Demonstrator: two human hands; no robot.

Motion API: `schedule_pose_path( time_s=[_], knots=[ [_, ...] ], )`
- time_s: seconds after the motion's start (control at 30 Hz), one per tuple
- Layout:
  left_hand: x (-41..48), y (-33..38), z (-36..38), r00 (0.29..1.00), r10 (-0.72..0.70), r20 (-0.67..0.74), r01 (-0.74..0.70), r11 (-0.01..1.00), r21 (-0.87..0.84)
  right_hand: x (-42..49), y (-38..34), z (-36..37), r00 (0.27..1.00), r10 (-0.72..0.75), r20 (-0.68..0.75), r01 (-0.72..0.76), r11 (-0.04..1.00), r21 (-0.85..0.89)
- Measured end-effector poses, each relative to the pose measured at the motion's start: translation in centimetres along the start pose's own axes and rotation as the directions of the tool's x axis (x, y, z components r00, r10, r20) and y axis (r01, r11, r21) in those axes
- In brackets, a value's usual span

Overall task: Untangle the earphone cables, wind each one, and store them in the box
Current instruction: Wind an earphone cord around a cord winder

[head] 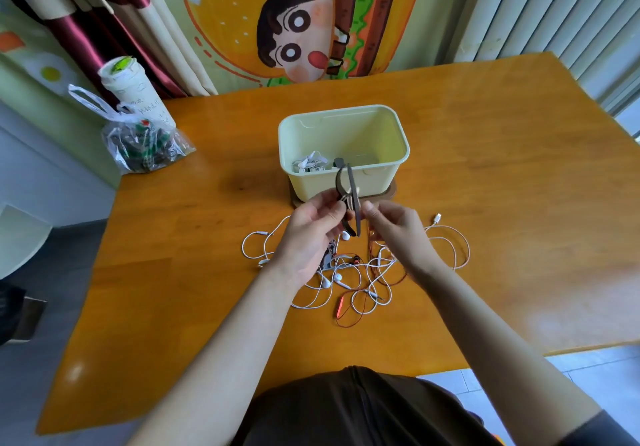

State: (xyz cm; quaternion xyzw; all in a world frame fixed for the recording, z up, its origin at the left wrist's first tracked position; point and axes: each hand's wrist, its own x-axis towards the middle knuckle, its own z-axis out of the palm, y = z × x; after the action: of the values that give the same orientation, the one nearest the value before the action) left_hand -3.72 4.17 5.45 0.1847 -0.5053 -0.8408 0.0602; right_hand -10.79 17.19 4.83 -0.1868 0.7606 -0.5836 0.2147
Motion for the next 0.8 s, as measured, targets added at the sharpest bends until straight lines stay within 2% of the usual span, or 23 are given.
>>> schedule_pose_path(
  time_s=[0.13, 0.27, 0.57, 0.67, 0.8],
  knots=[
    [0.6, -0.4, -0.2, 0.992, -0.014, -0.125, -0.007, 0.986, -0.166, -0.9, 0.8, 2.0, 0.999, 0.028, 0.029, -0.027, 0.999, -0.045],
    [0.8, -0.5, -0.8, 0.965, -0.012, -0.261, -0.044, 0.977, -0.207, -1.8, 0.9, 2.6, 0.998, -0.010, 0.067, 0.021, 0.987, -0.161],
    [0.5, -0.3, -0.9, 0.965, -0.128, -0.227, 0.013, 0.895, -0.447, -1.9, 0.0, 2.8, 0.992, -0.002, 0.129, 0.034, 0.969, -0.245],
    [0.6, -0.4, -1.2, 0.959, -0.104, -0.265, -0.013, 0.913, -0.407, -2.0, -0.4, 2.6, 0.991, -0.042, 0.123, 0.075, 0.959, -0.272],
    [0.8, -1.1, -1.0, 0.925, -0.011, -0.380, -0.071, 0.977, -0.201, -2.2, -0.8, 2.7, 0.980, -0.116, 0.160, 0.169, 0.915, -0.367]
  ],
)
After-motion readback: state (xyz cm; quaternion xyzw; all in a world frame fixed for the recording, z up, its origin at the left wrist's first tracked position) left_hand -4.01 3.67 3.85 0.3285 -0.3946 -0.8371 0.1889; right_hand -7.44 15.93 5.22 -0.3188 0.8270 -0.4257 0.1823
